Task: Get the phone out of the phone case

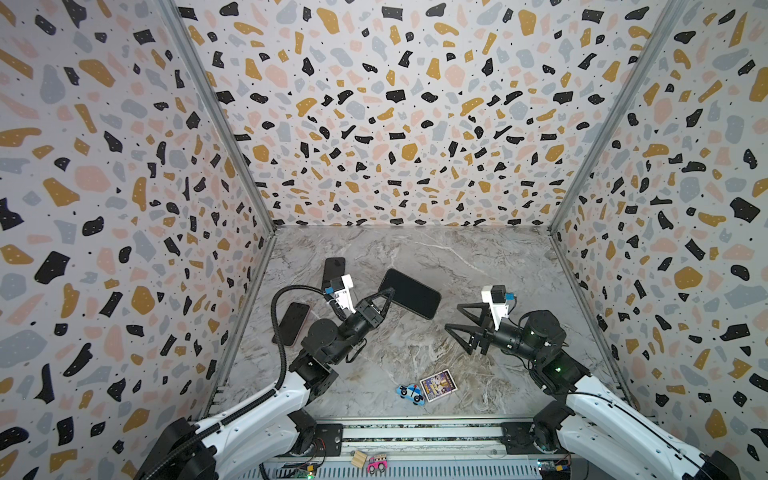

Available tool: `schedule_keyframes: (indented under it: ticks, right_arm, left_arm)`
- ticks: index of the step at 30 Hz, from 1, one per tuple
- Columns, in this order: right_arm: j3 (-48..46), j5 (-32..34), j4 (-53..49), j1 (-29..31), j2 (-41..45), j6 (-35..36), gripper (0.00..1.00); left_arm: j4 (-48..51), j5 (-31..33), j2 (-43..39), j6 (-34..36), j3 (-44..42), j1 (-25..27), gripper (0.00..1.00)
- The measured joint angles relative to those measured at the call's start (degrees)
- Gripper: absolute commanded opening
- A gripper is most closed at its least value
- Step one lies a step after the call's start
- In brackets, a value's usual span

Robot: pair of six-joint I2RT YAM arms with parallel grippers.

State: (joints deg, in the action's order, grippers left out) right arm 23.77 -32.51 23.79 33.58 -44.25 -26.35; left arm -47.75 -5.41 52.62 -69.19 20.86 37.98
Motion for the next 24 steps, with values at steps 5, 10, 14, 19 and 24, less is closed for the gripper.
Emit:
schedule_keyframes:
  ticks: [5,10,14,19,24]
  right_arm:
    - [-1.46,-3.23,7.41,0.02,-4.55,-4.44,0.74]
    - [-1.75,-5.33,13.22,0.02,-7.41,-7.34,0.64]
    - [-1.75,-6.08,16.35,0.22,-8.61,-8.7,0.59]
    - [-1.75,-6.73,18.78,0.76,-10.54,-9.6,0.53]
    - [-1.75,-6.75,20.48,1.64,-12.61,-10.05,0.51]
  left_arm:
    - [-2.12,-0.07,0.02,-2.38,-0.26,0.0,0.0]
    - [-3.65,-0.09,0.22,-3.78,-0.9,0.0,0.0]
    - [-4.52,-0.09,0.66,-4.28,-1.22,0.0,0.0]
    - [-5.42,-0.13,1.7,-5.07,-1.51,0.0,0.0]
    - [-5.57,-0.15,1.95,-5.25,-1.57,0.02,0.0]
